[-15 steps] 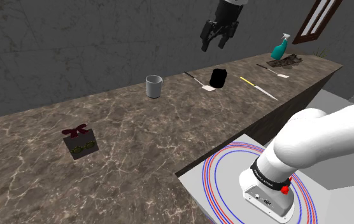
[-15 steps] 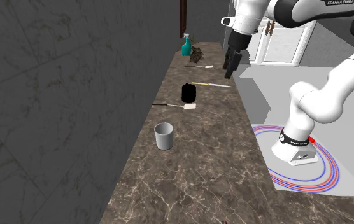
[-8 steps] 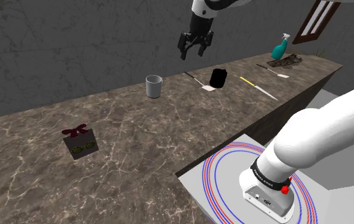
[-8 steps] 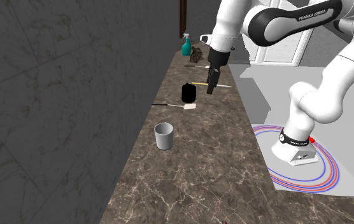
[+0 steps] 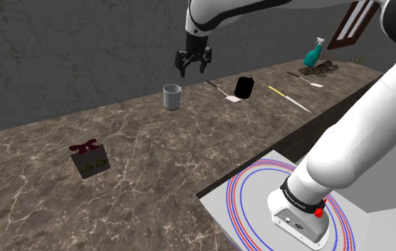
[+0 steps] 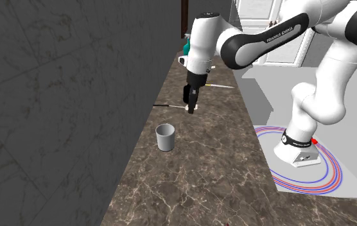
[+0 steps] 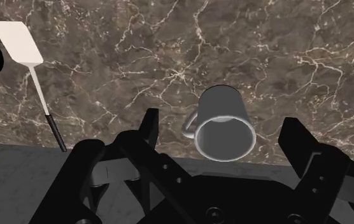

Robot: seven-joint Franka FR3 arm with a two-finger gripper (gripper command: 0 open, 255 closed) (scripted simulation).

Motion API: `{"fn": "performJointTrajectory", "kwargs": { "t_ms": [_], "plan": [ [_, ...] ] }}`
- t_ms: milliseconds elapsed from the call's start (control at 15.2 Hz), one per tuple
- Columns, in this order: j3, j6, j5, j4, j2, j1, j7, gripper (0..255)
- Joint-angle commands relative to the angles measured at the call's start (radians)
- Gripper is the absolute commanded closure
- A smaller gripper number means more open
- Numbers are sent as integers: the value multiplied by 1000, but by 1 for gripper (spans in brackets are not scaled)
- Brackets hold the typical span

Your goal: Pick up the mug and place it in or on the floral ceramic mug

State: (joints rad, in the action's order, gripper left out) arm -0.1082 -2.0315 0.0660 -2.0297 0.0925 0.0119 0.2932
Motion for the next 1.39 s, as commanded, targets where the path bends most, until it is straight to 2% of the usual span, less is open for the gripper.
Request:
{"fn": "performJointTrajectory", "kwargs": {
  "t_ms": [0,726,1320],
  "plan": [
    [-8,-10,10,51,-76,4,22,0],
    [-21,14,69,438,-524,59,125,0],
    [-15,-71,77,391,-561,57,130,0]
  ]
}}
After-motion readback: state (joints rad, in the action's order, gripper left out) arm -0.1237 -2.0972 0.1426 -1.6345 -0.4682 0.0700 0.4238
